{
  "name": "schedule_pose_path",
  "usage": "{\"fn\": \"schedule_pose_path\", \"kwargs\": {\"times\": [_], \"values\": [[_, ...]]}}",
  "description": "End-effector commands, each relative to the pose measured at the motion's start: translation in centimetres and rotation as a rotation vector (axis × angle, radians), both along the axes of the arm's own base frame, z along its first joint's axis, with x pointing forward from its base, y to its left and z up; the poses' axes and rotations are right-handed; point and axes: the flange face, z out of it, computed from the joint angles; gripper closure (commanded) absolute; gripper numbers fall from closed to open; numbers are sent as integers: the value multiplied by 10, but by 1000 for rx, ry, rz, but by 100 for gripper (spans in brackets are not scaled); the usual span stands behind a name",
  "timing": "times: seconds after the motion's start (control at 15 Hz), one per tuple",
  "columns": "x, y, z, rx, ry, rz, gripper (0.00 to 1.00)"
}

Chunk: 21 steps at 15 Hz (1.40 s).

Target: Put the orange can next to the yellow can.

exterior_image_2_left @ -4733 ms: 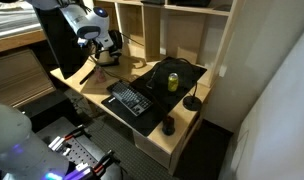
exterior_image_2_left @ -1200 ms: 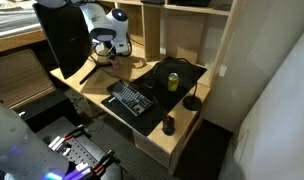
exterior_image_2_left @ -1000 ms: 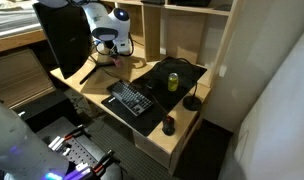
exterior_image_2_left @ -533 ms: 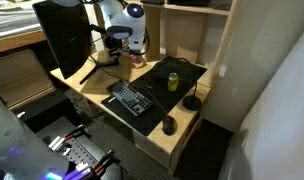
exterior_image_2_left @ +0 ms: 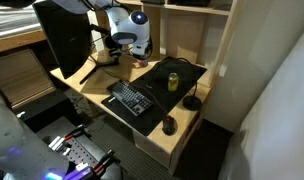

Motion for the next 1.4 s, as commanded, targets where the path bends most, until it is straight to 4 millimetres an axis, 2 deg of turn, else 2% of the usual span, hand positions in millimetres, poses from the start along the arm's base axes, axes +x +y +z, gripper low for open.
{"fn": "schedule_pose_path", "kwargs": {"times": [0.0, 0.13, 0.2, 0.27, 0.47, 0.53, 0.67, 1.0, 1.13, 1.33], "values": [[28, -24, -40, 34, 26, -197, 58], [38, -36, -56, 42, 19, -308, 58], [41, -39, -57, 55, 10, -351, 58], [28, -33, -53, 22, 33, -271, 33], [37, -37, -60, 34, 28, -324, 33], [39, -37, -59, 36, 25, -326, 58], [40, -54, -63, 93, 44, -377, 58], [16, -95, -69, 189, 28, -500, 58], [5, -101, -73, 212, 18, -489, 58], [-13, -100, -88, 149, 7, -450, 58]]}}
